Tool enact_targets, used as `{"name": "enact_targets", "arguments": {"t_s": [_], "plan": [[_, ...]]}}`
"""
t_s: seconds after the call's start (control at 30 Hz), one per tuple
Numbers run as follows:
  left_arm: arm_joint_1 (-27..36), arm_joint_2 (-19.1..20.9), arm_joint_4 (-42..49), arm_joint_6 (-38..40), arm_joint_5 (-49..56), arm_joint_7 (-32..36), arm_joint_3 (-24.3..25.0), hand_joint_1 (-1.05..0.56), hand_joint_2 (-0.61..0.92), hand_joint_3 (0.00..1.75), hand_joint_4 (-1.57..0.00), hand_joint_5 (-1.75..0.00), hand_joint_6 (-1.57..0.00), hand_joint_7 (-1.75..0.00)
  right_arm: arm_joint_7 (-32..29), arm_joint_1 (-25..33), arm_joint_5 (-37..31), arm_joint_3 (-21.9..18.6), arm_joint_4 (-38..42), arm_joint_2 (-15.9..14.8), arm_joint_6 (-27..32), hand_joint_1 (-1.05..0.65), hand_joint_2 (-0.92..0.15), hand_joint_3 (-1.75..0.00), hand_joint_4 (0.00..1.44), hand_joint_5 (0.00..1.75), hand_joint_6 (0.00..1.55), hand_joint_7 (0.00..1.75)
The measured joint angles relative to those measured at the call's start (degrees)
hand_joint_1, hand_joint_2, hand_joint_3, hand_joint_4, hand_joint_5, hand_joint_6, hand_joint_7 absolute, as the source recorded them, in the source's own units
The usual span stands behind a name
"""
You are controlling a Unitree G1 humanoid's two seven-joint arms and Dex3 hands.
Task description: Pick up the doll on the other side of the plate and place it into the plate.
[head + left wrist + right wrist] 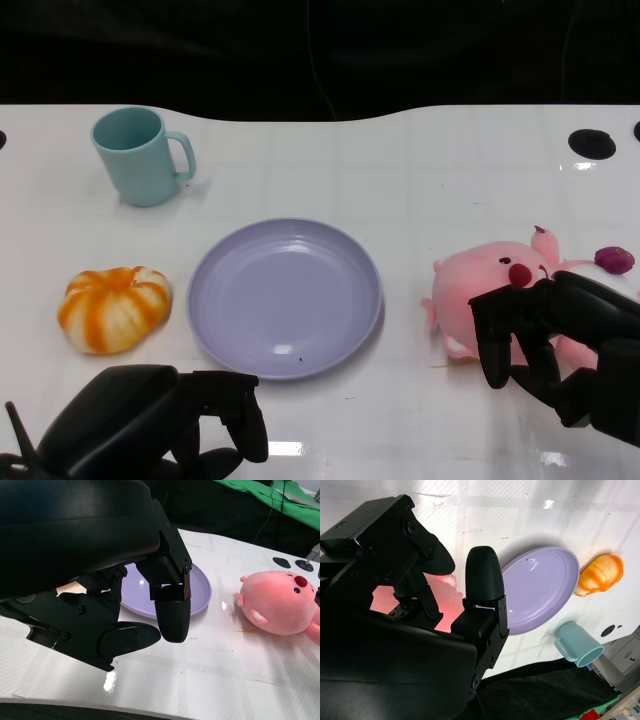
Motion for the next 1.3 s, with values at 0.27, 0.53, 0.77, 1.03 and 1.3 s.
{"name": "enact_targets", "arguments": {"t_s": [0.27, 0.53, 0.77, 1.03, 1.3], "plan": [[0.0, 0.0, 0.0, 0.0, 0.0, 0.0, 0.0, -0.2, 0.72, 0.66, -0.7, -1.47, -0.75, -1.1, 0.0, 0.0, 0.0, 0.0, 0.0, 0.0, -0.1, -0.02, -0.39, -1.34, 0.83, 1.75, 0.72, 1.54], [0.0, 0.0, 0.0, 0.3, 0.0, 0.0, 0.0, -0.21, 0.73, 0.65, -0.69, -1.46, -0.75, -1.1, 0.0, -0.1, 0.0, 0.0, 0.3, 0.0, -0.3, -0.01, -0.38, -1.34, 0.83, 1.75, 0.72, 1.54], [0.0, 0.0, 0.0, 0.3, 0.0, 0.0, 0.0, -0.21, 0.73, 0.65, -0.71, -1.45, -0.75, -1.09, 0.0, -0.1, 0.0, 0.0, 0.3, 0.0, -0.4, -0.01, -0.38, -1.34, 0.83, 1.75, 0.72, 1.55], [0.0, 0.2, 0.0, 0.2, 0.0, 0.0, 0.1, -0.21, 0.73, 0.65, -0.7, -1.47, -0.75, -1.1, 0.0, -0.1, 0.5, 0.0, 0.9, 0.0, -1.5, -0.02, -0.38, -1.31, 0.81, 1.7, 0.76, 1.35], [0.0, 0.2, 0.2, -0.1, 0.0, 0.0, 0.3, -0.21, 0.73, 0.65, -0.7, -1.45, -0.75, -1.1, -2.1, -0.1, 3.2, -0.8, 2.4, 1.8, -4.6, -0.08, -0.56, -0.74, 0.74, 1.01, 0.8, 0.58]]}}
